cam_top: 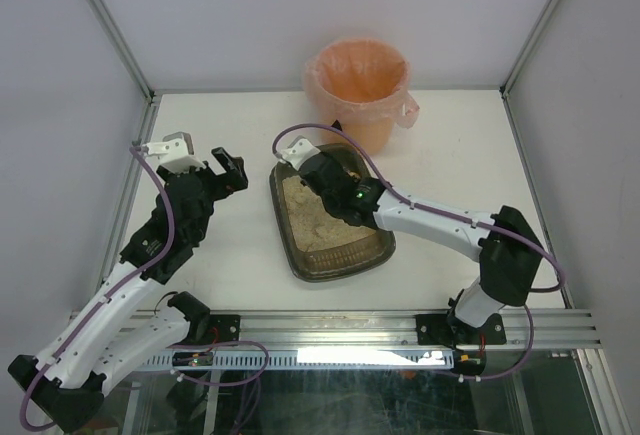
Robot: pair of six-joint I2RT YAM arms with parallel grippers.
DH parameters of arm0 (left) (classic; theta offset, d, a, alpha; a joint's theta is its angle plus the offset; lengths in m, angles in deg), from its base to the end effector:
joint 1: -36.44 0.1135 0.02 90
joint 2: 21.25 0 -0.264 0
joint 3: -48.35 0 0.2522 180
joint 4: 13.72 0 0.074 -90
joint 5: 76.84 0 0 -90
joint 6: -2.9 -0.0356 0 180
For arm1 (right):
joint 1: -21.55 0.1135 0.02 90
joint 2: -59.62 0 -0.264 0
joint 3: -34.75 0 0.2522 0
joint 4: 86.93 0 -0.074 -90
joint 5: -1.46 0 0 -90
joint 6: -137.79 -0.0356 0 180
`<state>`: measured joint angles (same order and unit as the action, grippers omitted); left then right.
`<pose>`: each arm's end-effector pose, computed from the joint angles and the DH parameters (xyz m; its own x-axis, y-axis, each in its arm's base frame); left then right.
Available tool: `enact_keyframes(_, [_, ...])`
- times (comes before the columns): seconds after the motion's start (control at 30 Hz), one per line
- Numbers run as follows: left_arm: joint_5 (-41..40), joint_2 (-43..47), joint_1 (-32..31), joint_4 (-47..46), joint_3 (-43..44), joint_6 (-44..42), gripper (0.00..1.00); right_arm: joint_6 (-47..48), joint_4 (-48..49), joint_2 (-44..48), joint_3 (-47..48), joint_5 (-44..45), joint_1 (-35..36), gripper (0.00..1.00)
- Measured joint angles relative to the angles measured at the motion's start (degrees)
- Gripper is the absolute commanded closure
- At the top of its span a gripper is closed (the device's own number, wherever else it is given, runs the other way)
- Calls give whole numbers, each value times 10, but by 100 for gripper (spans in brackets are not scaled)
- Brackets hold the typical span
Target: Clean the litter box
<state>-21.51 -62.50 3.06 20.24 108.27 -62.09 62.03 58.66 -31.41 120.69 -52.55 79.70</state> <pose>0.1448 -0.0712 0.3411 -0.1971 -0.2865 -0.9376 -0.0983 0.9573 -0.2719 0.2052 0.2907 0.2897 -0.2151 -0.7235 -0.6560 -0.5168 0.6543 -0.5521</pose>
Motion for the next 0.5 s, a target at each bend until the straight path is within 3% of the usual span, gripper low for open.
enact_keyframes(0.5, [0, -7, 0, 0, -1, -5, 6, -26, -14, -43, 19, 50, 31, 100])
